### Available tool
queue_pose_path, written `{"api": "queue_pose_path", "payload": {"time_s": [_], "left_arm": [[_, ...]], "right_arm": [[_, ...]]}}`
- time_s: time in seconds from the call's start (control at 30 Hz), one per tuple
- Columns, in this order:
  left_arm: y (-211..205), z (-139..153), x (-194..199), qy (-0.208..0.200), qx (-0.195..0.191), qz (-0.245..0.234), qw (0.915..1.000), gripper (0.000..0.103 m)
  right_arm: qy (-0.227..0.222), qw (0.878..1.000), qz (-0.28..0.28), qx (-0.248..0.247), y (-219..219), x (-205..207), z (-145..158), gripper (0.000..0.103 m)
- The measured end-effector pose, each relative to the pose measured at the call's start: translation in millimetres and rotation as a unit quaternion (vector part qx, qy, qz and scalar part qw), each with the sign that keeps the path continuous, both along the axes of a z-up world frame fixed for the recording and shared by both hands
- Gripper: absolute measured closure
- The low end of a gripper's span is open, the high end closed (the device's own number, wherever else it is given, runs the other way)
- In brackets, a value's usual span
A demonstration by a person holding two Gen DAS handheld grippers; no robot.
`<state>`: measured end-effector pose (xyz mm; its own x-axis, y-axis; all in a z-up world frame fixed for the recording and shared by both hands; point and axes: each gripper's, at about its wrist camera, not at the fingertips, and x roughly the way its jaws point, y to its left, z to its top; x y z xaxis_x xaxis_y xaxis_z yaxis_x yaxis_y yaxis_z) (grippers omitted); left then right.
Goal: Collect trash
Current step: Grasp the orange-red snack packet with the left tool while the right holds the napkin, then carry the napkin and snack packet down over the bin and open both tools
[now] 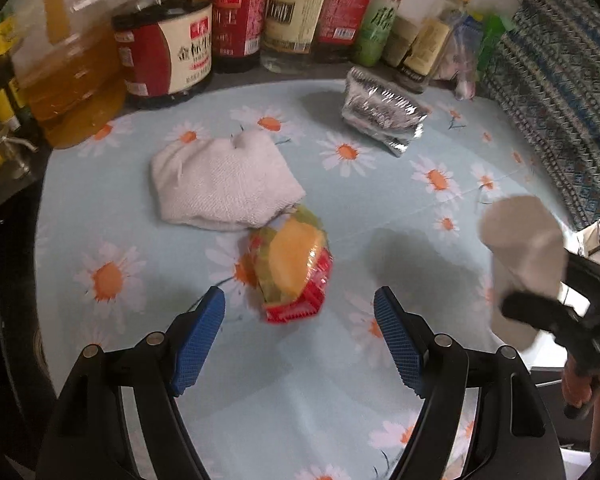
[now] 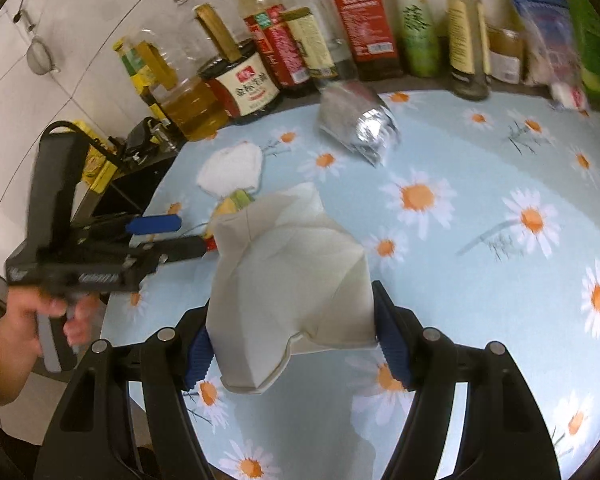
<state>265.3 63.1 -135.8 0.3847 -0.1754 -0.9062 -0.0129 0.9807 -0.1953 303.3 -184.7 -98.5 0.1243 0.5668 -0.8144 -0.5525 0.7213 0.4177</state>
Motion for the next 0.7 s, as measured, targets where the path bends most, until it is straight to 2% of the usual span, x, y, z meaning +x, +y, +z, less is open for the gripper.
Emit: {"api": "queue_pose_path", "payload": {"time_s": [0.27,0.4,0.53,0.7], "left_arm": [[0,-18,24,0.017,0.024,-0.01,0.9995,0.03],[0,-20,31,0.016,0.028,-0.018,0.9993,0.044],[-4,-20,35,0.015,0.035,-0.025,0.9989,0.049],[-9,-20,36,0.01,0.038,-0.035,0.9986,0.049]], "right_arm": [[0.011,1.0,-0.029,-0.001,-17,-10,-3,0.034],[0.014,0.999,-0.04,-0.004,-21,-15,-3,0.034],[0.015,0.999,-0.045,-0.005,-22,-19,-3,0.034],[0.015,0.999,-0.05,-0.004,-24,-22,-2,0.034]]}}
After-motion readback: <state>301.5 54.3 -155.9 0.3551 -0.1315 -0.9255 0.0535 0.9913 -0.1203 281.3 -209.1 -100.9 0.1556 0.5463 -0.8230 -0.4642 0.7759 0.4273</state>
